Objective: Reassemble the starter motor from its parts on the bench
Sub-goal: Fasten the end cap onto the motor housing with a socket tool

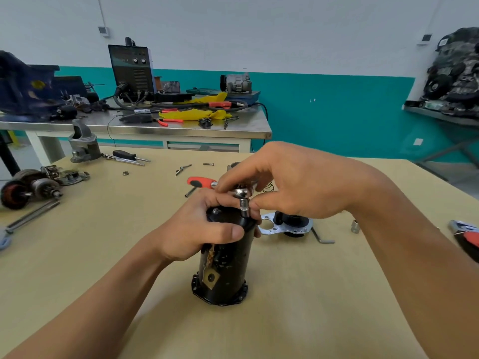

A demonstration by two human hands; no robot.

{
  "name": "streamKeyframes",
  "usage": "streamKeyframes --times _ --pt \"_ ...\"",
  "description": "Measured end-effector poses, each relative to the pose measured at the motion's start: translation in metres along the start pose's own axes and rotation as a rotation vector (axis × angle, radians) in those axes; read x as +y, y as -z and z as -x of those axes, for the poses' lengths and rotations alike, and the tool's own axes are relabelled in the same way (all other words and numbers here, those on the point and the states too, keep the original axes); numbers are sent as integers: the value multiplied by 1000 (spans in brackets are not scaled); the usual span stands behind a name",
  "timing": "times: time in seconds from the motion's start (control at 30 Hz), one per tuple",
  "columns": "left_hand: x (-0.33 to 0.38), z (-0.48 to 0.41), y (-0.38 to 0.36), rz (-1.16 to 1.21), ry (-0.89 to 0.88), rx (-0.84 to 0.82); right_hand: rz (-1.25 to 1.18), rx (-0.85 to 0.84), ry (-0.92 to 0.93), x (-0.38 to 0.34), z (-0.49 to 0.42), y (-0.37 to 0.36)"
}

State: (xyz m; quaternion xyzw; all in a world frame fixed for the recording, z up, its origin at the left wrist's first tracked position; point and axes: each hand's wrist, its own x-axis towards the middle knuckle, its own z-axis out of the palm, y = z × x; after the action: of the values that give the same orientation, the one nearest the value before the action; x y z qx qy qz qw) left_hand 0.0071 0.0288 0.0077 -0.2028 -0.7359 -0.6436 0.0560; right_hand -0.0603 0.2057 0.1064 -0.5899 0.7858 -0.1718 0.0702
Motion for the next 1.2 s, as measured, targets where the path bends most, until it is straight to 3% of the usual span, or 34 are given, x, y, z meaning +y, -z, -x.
streamKeyframes --times 0.4,0.6,0.7,0.9,1.07,1.2 --pt "0 1 1 -65 16 -11 147 107 -46 1 8 3" --pt "1 2 -1 -98 -1 12 529 -16 -134 -20 3 6" --pt "0 3 0 -80 4 29 600 -78 -150 -28 -6 10" --pt "1 4 2 -33 6 -14 335 -212 -60 -24 -7 24" --pt "4 2 0 65 23 -105 414 -239 155 -17 -10 26" --pt "9 5 0 63 -1 -199 503 -335 159 -20 -11 28"
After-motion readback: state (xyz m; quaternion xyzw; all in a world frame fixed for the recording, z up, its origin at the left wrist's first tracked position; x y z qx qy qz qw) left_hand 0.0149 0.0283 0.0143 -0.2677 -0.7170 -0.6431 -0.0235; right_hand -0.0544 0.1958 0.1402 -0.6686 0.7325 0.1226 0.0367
